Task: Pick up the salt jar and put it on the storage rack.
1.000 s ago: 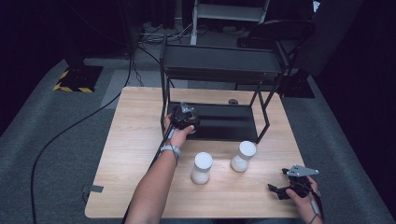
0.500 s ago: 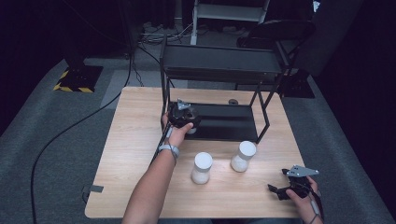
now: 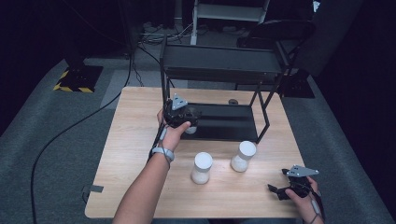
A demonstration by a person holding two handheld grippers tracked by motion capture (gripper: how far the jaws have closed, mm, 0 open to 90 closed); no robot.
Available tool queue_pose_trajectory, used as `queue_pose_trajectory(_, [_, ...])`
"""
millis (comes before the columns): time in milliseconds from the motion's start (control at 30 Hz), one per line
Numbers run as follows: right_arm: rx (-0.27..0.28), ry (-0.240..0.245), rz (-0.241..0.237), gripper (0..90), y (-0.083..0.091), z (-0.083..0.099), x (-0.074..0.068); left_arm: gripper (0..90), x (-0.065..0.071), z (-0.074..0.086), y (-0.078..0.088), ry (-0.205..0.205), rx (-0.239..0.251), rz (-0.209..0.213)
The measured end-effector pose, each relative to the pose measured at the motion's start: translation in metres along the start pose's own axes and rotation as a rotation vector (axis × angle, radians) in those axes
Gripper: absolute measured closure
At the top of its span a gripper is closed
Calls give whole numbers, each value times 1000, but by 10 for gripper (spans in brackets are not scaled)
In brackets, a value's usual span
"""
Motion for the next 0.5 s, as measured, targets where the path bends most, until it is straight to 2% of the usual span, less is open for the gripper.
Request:
queue_pose_trajectory(200, [-1, 6, -6, 13, -2, -2, 2, 143, 12, -5, 27, -34, 12, 13])
queue_pose_trajectory(333, [-1, 6, -5, 13, -3, -2, 3, 143, 19, -7, 42, -63, -1, 5])
queue_pose_trajectory(500, [0, 7, -8, 13, -3, -2, 3, 144, 25, -7, 62, -70, 4, 15])
Point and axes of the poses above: each handheld gripper's, and its own axes: y roughly backward along the jaws, z roughly out of its underside, x roughly to its right, the point moved 9 cm from there along -y, roughly forward along the jaws, and after that the axes turned 13 degrees about z, right-handed, at the moved point
